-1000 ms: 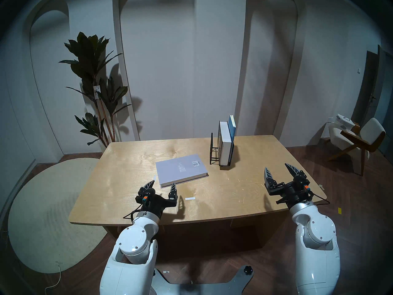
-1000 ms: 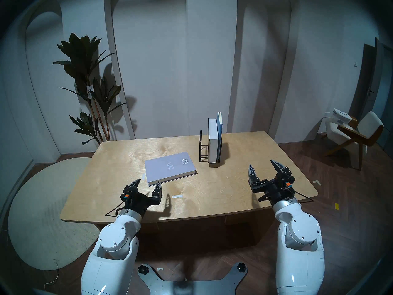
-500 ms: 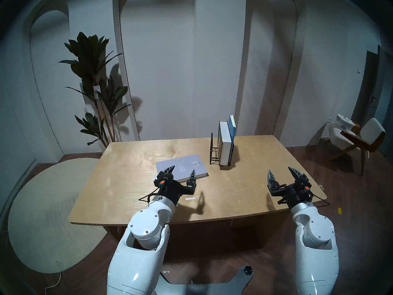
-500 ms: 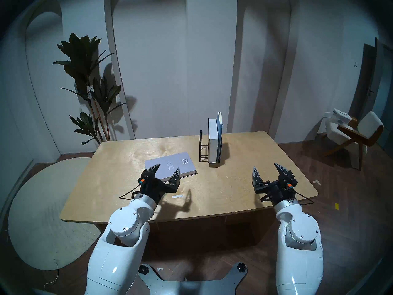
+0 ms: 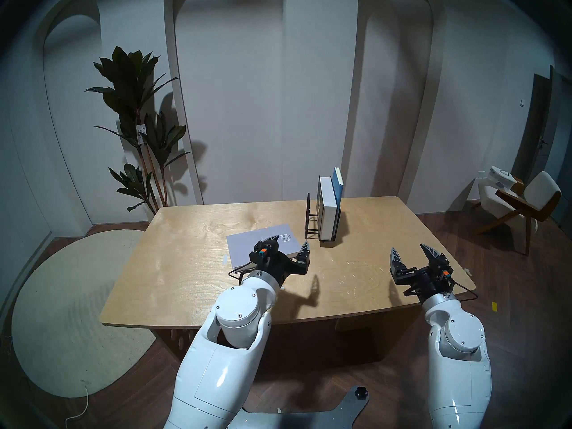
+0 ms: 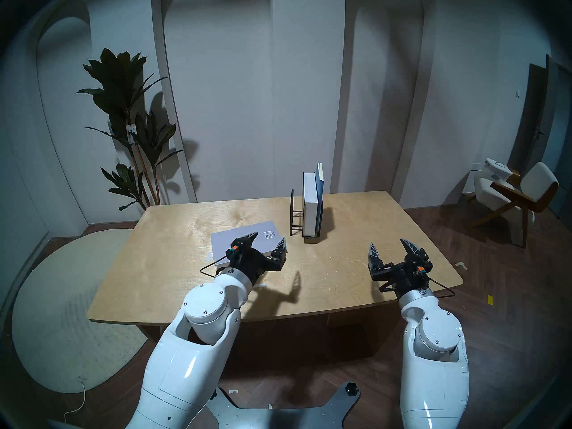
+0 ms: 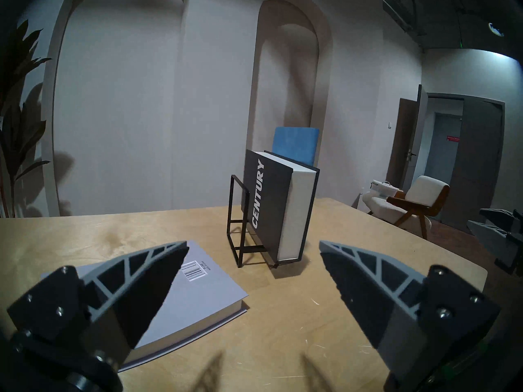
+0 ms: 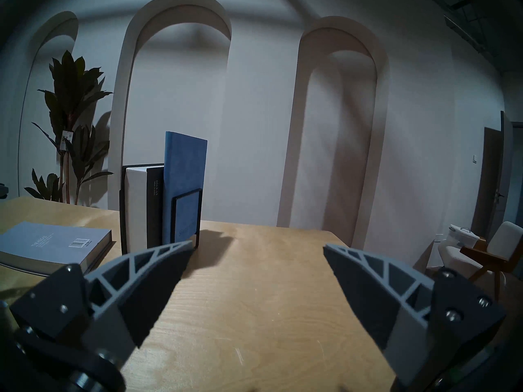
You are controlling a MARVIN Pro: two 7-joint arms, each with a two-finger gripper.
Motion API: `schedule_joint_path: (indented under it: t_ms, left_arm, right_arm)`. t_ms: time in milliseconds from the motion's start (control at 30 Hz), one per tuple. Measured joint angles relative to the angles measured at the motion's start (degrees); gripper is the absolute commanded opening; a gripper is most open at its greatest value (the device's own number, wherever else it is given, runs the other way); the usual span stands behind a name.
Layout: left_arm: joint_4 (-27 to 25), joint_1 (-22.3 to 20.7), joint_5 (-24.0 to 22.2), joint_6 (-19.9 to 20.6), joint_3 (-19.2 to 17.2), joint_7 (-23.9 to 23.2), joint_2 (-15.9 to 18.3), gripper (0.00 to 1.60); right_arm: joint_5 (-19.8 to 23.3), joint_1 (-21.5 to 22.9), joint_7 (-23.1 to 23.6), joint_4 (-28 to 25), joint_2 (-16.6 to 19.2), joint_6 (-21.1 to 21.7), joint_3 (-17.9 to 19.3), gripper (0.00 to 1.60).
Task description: Stack the books into one stack
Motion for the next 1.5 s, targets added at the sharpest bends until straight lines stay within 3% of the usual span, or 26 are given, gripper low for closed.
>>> schedule_joint_path:
  t_ms: [700, 1067, 1500]
  left_arm:
    - [5.08, -9.36, -4.76, 0.18, 11.47, 10.14, -0.79, 1.6]
    - [15.53, -14.76, -6.14, -0.98, 14.8, 17.16, -2.95, 1.6]
    - [24.71, -20.42, -7.86, -4.95, 16.69, 17.82, -5.96, 1.6]
  right_arm:
    - [0.24, 0.67, -1.7, 1.84, -0.01, 1.09, 1.0, 1.6]
    - [0.61, 0.99, -2.11, 2.39, 0.03, 1.4, 1.2, 1.6]
    - [0.81, 1.1, -2.12, 2.53, 0.27, 1.37, 0.94, 1.6]
